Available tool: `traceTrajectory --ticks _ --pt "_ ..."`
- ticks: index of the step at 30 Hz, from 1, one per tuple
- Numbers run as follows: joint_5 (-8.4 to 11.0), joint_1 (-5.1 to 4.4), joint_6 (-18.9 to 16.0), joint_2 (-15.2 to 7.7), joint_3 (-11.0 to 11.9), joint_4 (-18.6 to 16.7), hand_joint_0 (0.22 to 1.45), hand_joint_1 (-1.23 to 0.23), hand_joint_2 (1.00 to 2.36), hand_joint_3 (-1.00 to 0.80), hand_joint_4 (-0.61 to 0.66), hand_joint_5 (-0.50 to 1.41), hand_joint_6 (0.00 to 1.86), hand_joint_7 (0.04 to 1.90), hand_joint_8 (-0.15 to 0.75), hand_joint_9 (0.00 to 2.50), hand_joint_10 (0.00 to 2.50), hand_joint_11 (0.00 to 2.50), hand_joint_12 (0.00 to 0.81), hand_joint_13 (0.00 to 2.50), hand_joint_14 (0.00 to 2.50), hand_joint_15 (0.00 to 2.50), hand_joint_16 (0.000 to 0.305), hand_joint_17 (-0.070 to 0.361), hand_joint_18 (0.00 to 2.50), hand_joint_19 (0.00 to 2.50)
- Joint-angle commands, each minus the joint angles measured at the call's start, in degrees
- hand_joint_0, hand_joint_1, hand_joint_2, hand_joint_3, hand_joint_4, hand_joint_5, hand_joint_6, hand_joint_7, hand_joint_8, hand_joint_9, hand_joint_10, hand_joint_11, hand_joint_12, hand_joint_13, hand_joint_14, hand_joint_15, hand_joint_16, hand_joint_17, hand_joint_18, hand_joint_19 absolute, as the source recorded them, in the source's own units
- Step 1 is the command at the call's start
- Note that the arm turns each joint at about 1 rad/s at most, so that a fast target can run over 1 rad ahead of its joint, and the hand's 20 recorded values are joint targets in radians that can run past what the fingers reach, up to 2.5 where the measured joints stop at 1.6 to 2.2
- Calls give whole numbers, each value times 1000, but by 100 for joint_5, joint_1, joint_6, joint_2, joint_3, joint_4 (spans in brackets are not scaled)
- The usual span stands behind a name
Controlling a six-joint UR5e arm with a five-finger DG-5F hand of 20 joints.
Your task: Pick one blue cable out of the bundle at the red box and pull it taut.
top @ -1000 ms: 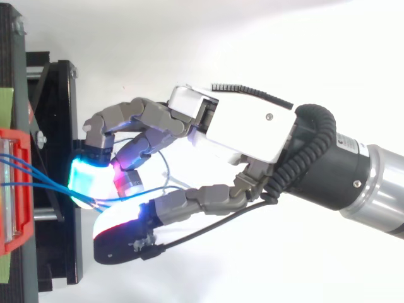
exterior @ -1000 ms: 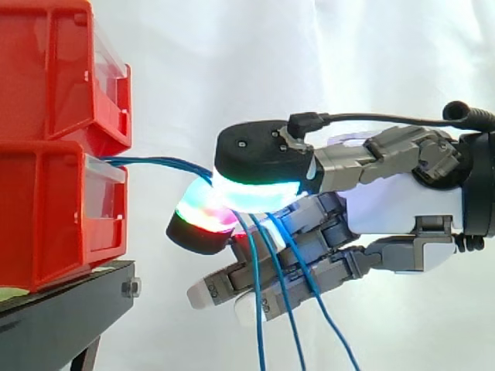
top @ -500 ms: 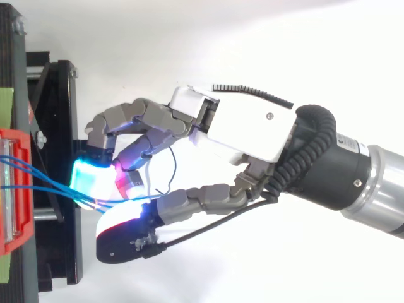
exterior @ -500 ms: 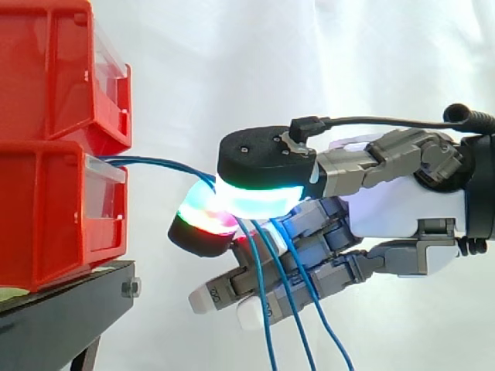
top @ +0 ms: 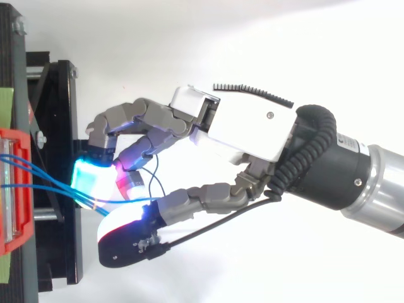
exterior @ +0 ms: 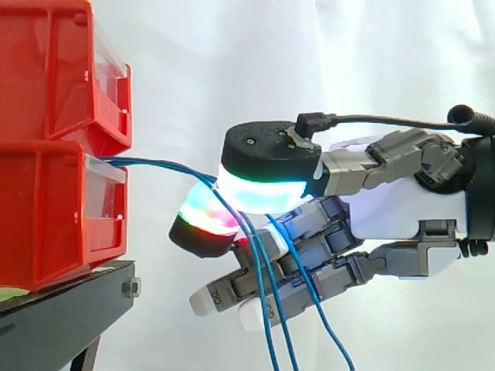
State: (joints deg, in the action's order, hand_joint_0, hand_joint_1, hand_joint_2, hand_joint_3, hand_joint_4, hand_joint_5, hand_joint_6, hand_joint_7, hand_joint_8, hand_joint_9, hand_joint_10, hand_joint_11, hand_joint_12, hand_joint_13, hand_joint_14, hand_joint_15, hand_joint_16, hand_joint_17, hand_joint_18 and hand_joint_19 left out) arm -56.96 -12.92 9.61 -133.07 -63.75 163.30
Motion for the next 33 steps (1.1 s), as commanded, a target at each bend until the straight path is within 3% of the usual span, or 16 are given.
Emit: traceTrajectory --ticks 1,15,33 --pt "-8 0 -3 0 -6 35 655 -870 1000 -500 263 -181 828 1044 419 880 27 1541 438 521 5 194 62 140 723 308" --pt "-8 -9 -3 0 3 44 628 -753 1004 -458 270 -159 817 1083 431 921 0 1511 442 549 5 201 62 140 748 335" --pt "1 -35 -12 0 3 44 651 -826 1018 -268 206 -164 843 1177 435 923 0 1503 442 569 7 204 63 141 777 339"
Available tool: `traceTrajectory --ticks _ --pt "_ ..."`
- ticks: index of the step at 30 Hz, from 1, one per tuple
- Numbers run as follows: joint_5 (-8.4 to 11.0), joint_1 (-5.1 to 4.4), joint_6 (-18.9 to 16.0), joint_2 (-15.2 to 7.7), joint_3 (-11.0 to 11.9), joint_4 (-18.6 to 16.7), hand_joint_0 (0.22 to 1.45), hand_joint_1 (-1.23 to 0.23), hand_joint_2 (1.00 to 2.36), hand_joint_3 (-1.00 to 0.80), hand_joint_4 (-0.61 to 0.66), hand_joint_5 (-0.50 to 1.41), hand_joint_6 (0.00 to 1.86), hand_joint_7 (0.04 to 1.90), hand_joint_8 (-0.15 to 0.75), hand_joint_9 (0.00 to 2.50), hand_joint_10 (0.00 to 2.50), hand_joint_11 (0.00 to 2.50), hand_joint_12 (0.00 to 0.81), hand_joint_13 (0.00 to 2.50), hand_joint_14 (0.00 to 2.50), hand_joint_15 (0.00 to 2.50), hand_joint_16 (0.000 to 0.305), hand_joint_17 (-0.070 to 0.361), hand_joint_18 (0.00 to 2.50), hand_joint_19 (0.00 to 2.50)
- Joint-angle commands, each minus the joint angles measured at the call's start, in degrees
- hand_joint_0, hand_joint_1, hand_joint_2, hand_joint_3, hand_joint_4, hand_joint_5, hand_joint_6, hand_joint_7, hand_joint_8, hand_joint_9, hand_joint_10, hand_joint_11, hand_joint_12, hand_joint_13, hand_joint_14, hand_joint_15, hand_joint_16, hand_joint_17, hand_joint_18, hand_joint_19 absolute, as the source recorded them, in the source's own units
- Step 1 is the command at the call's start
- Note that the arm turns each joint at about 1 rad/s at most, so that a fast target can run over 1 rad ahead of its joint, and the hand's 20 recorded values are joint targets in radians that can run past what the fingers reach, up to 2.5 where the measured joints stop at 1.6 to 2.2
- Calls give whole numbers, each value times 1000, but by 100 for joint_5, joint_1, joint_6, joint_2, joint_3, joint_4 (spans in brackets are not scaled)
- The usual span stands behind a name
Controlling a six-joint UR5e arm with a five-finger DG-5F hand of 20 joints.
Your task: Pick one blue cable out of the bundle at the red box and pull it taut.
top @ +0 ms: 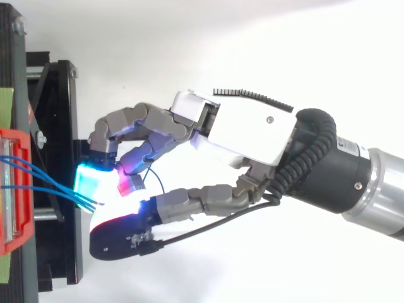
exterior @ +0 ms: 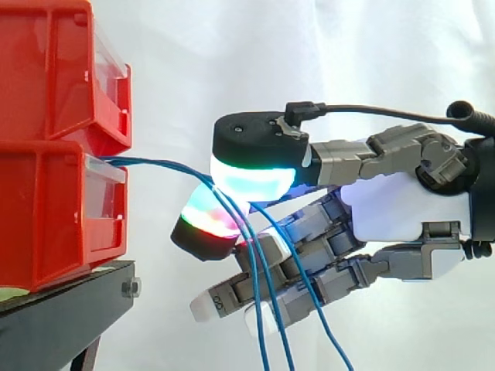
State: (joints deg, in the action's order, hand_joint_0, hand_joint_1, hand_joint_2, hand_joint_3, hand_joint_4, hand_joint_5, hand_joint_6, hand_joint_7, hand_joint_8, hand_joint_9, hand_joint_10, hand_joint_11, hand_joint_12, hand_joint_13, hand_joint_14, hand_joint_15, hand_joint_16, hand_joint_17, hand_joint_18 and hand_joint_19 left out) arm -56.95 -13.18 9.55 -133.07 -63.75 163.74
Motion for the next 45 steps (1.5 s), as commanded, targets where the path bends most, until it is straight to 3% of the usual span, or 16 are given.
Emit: traceTrajectory --ticks 1,8,21,32,38,45 --pt "0 -9 -6 0 3 0 651 -830 1019 -258 209 -165 845 1181 430 921 0 1515 441 569 6 215 63 141 778 331" --pt "0 -35 -67 0 3 53 659 -872 1023 -195 186 -185 878 1180 431 899 2 1506 442 572 6 212 63 142 786 328" --pt "18 -70 -305 0 3 220 684 -907 1024 -181 257 -208 885 1143 425 855 0 1500 444 573 5 212 63 142 789 336" --pt "0 -70 -340 0 3 228 723 -956 1018 -271 320 -232 888 1099 426 795 1 1495 447 564 6 216 63 141 784 317" --pt "0 -70 -410 0 3 228 729 -973 1005 -433 333 -238 884 1094 428 773 0 1496 446 561 6 220 63 141 784 314" --pt "0 -70 -419 0 3 228 640 -946 1000 -500 330 -237 880 1062 433 773 0 1491 447 560 6 223 63 141 783 332"
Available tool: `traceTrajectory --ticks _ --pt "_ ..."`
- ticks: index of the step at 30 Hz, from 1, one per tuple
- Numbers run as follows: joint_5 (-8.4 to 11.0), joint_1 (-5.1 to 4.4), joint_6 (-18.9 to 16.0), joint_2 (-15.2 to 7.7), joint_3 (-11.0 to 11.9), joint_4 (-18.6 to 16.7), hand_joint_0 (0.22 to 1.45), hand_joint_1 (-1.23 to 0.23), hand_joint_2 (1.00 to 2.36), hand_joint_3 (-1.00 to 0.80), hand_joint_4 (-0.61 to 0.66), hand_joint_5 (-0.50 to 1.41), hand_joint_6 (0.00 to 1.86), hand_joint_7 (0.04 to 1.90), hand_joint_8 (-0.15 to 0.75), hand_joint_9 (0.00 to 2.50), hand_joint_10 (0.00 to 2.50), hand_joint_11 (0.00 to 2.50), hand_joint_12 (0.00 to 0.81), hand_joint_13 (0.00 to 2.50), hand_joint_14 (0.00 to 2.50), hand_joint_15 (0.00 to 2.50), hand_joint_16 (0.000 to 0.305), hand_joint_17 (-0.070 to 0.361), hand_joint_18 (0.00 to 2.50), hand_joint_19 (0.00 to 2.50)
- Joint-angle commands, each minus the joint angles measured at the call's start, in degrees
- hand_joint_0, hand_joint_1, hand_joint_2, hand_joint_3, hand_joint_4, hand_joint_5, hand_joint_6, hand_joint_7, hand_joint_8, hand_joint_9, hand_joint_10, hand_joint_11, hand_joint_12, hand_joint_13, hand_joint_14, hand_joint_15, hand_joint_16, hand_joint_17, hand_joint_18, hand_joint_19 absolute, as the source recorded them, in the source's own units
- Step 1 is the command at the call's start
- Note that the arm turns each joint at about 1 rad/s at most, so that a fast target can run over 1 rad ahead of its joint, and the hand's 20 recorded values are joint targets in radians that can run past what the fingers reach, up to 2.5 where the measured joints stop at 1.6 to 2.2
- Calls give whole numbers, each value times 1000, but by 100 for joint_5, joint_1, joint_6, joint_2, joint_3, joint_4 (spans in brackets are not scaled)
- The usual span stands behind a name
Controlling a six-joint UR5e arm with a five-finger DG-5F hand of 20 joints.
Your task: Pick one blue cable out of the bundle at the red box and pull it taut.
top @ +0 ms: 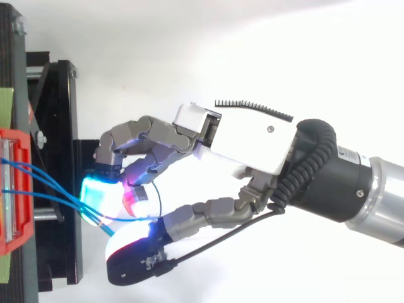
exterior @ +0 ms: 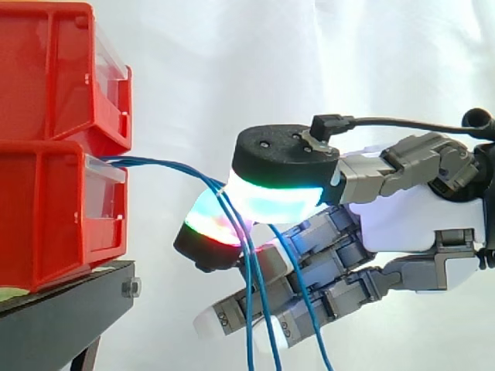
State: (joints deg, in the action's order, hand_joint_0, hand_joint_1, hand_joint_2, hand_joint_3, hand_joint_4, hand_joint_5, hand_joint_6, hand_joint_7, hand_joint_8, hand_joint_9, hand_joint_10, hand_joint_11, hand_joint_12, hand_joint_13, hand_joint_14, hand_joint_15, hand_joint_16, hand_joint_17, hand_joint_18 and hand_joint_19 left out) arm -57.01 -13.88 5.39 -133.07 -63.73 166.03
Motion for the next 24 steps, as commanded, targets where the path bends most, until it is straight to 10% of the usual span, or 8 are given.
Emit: traceTrajectory --ticks 1,14,24 --pt "6 -1 -3 0 1 0 627 -936 1000 -500 327 -234 877 1069 433 774 1 1481 446 561 6 227 63 142 783 340" --pt "6 -1 -126 0 1 88 591 -758 1002 -473 300 -178 851 1154 457 883 4 1406 455 633 6 248 64 144 855 377" --pt "6 -1 -134 0 1 88 605 -772 1029 -50 224 -177 883 1255 461 900 5 1368 452 652 6 250 64 143 879 374"
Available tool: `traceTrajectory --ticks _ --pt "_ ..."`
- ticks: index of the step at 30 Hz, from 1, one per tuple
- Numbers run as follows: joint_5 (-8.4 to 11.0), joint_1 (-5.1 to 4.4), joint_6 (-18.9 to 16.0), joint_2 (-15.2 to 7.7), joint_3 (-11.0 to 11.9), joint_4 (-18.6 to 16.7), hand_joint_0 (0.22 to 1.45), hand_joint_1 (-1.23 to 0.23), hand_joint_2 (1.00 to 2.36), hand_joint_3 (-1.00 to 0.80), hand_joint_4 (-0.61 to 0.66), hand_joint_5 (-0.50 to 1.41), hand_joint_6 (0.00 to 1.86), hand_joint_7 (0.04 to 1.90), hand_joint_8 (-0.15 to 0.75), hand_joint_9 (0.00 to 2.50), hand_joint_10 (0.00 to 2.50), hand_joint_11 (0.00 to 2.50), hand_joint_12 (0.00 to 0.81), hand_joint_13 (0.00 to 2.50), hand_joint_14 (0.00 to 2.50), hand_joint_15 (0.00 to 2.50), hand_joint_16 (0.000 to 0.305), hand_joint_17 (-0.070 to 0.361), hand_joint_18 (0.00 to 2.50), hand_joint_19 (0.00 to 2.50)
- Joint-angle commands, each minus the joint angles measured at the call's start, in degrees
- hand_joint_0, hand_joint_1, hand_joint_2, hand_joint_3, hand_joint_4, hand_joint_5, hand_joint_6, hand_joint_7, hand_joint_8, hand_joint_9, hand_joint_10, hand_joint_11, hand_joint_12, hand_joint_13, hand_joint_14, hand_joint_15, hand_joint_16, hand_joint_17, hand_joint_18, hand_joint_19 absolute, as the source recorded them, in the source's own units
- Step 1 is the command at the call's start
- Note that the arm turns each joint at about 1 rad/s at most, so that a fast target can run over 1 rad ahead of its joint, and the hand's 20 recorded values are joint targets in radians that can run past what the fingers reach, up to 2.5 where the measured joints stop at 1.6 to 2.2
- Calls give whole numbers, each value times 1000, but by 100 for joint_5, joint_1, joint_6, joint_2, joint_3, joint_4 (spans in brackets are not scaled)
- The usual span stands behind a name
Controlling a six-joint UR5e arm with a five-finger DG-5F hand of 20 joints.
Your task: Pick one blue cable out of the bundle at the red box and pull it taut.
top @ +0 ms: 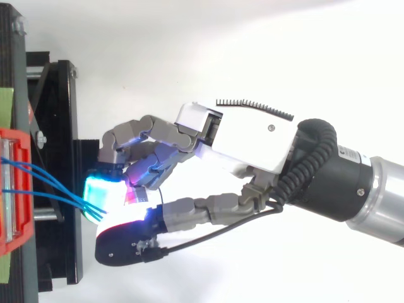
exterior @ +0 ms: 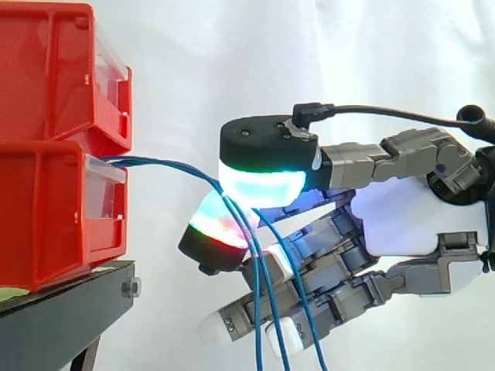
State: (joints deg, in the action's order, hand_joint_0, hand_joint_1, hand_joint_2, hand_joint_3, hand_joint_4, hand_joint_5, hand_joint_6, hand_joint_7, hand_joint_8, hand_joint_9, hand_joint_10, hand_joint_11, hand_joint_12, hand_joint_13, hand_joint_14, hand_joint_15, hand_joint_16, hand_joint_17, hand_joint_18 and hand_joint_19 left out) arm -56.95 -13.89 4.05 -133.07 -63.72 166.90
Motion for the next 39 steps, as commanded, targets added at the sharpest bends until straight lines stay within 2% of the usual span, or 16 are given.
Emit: traceTrajectory --ticks 1,8,15,27,32,39 --pt "0 0 -1 0 0 0 606 -780 1029 -14 222 -185 888 1245 460 891 5 1377 451 654 6 251 64 144 881 374" --pt "0 0 -1 0 0 0 631 -806 1029 2 231 -200 890 1213 455 876 5 1360 454 651 6 248 64 144 885 362" --pt "0 0 -53 0 0 35 704 -887 1027 -130 304 -220 895 1130 447 837 7 1378 451 641 6 251 63 142 867 371" --pt "-9 0 -97 0 0 88 764 -970 1014 -327 340 -225 899 1153 441 806 5 1375 447 645 7 261 63 141 866 370" --pt "-9 0 -97 0 0 88 749 -969 1000 -494 358 -232 900 1143 444 782 5 1379 448 645 7 258 63 141 876 353" --pt "-9 0 -97 0 0 88 599 -881 1000 -500 353 -222 891 1134 461 801 6 1376 456 643 7 270 64 144 881 385"
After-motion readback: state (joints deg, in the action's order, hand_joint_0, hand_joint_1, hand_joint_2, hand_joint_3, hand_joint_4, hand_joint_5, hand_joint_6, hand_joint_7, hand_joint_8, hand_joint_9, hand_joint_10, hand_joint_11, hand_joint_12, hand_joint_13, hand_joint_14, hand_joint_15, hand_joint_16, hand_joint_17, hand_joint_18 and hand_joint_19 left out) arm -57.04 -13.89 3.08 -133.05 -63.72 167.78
